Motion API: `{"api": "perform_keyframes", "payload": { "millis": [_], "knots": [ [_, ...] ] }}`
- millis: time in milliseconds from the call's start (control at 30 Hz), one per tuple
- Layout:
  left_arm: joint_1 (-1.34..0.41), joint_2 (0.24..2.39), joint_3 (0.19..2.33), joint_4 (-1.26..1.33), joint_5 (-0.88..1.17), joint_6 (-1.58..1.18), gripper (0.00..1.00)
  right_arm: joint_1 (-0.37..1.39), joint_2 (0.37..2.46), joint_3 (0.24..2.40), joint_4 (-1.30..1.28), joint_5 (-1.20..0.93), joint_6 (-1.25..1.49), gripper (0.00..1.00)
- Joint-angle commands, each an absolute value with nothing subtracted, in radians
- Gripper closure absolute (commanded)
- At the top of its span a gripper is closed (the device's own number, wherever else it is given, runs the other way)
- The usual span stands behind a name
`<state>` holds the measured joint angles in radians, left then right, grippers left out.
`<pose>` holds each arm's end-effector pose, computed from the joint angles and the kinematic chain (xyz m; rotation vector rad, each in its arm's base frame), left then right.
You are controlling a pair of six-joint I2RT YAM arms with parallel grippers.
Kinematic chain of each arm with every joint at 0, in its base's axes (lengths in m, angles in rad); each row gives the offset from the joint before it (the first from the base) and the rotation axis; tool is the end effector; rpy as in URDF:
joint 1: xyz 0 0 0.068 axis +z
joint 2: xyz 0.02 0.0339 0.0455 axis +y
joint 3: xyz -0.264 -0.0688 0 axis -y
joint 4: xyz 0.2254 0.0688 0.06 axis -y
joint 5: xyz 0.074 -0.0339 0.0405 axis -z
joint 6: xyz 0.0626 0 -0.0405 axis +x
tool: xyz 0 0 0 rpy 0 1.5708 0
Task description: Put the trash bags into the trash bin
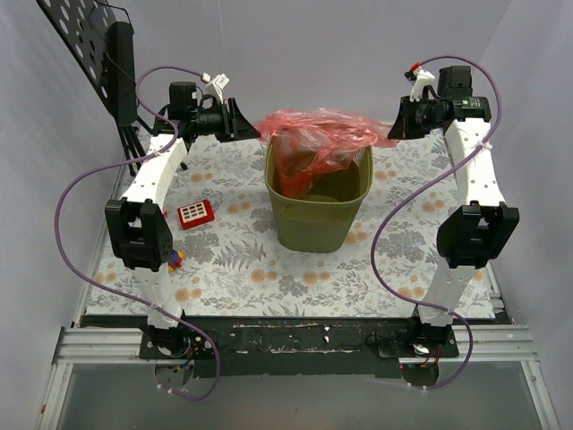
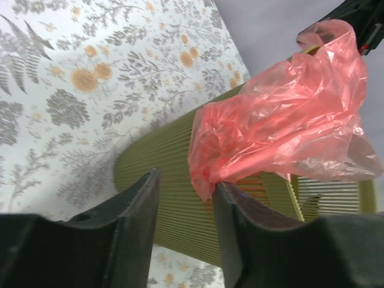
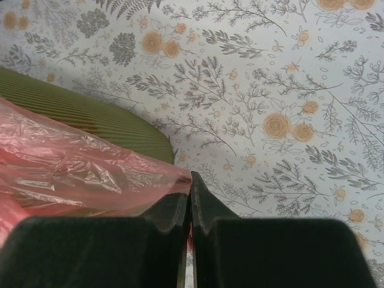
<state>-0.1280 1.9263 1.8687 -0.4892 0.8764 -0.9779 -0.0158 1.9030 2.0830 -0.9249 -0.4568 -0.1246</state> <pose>0.4281 -0.1036 0.3486 -0.3838 2.2704 -1.5451 0.4132 0.0211 0.3742 -0.3515 2.2364 0.4530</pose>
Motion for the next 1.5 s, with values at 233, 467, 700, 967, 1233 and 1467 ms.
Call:
{"api": "perform_keyframes", "payload": {
  "millis": [233,467,700,967,1233,1467],
  "knots": [
    [0.033,1.758,1.802,-0.451,0.916,-1.034,0.44,-0.055,1.800,2.186,-0.926,-0.421,-0.146,0.43],
    [0.031,1.709,1.806,-0.469,0.977,-0.865,0.27,-0.063,1.551,1.978,-0.800,-0.477,-0.305,0.41],
    [-0.049,1.651,1.671,-0.453,0.942,-0.588,0.25,0.044,1.416,1.806,-0.707,-0.566,-0.526,0.48],
    [-0.182,1.598,1.675,-0.351,0.885,-0.338,0.25,0.372,1.370,1.637,-0.603,-0.447,-0.863,0.41],
    [-0.316,1.605,1.667,-0.360,0.746,-0.103,0.26,0.465,1.427,1.606,-0.493,-0.288,-0.965,0.39],
    [-0.356,1.661,1.695,-0.302,0.673,-0.055,0.30,0.494,1.469,1.545,-0.370,-0.256,-0.968,0.39]
  ]
}}
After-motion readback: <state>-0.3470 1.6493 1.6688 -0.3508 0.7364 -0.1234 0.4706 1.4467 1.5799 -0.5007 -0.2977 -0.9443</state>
